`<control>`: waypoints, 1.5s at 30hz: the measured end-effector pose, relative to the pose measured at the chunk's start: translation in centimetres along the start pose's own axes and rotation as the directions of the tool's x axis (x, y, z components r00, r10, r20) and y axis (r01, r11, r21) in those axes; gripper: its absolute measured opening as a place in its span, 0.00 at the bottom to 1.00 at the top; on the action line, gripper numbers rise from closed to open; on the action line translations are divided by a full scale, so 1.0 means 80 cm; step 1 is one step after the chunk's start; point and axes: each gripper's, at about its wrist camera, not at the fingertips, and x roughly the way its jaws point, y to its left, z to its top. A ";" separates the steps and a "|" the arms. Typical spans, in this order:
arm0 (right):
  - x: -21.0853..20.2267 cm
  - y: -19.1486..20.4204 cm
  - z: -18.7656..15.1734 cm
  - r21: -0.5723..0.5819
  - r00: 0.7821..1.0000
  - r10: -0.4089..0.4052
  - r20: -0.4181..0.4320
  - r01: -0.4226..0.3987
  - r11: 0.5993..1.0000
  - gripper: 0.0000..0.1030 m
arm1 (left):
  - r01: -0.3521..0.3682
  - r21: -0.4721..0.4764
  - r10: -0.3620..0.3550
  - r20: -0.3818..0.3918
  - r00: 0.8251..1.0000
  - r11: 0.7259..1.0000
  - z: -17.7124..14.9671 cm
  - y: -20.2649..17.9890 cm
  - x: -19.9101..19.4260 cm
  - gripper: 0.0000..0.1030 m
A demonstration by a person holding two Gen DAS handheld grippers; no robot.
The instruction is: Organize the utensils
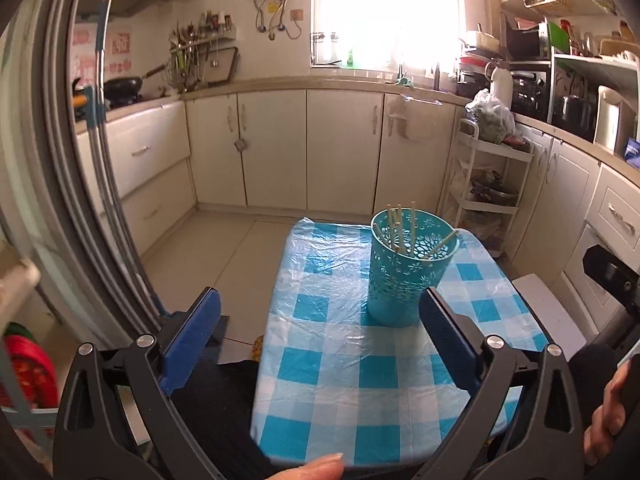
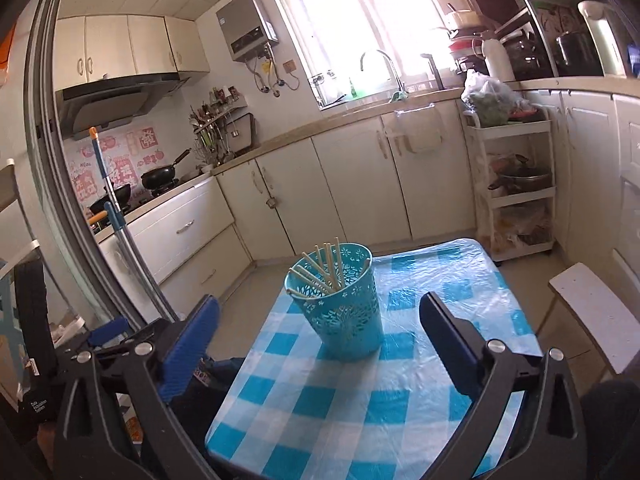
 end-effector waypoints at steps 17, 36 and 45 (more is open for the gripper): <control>-0.132 0.063 -0.047 0.036 0.998 -0.016 0.068 0.014 0.999 0.93 | -0.004 0.001 0.004 -0.014 1.000 1.000 -0.032 -0.011 -0.145 0.93; -0.161 0.090 -0.053 -0.048 0.995 -0.009 0.104 0.014 0.999 0.93 | -0.016 -0.010 0.016 0.007 1.000 1.000 -0.038 -0.001 -0.173 0.93; -0.165 0.095 -0.053 -0.062 0.994 -0.004 0.106 0.011 0.998 0.93 | -0.012 -0.013 0.012 0.005 1.000 1.000 -0.040 0.001 -0.177 0.93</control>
